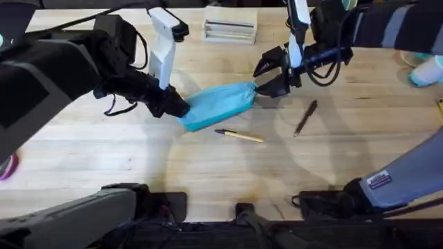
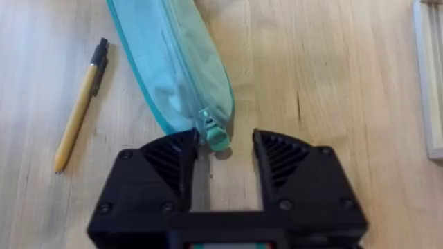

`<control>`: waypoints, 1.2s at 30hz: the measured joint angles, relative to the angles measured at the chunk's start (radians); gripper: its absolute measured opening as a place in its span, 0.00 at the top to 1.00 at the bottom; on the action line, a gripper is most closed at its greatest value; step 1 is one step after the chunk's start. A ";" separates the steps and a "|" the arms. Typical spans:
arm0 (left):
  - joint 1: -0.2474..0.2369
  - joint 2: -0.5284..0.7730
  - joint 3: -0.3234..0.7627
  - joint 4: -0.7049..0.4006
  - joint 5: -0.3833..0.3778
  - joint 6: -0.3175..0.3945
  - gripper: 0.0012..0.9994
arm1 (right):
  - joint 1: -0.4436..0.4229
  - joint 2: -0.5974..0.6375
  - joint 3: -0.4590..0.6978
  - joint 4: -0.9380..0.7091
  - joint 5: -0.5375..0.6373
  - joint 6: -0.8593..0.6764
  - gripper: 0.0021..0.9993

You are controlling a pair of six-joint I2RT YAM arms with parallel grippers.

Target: Unzip the bag, pick up the pens from the table one at a time and place them inside, then zip the bag closed.

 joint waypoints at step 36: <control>-0.001 0.000 0.000 0.008 -0.002 0.000 0.96 | -0.026 -0.107 0.000 0.010 -0.086 -0.002 0.97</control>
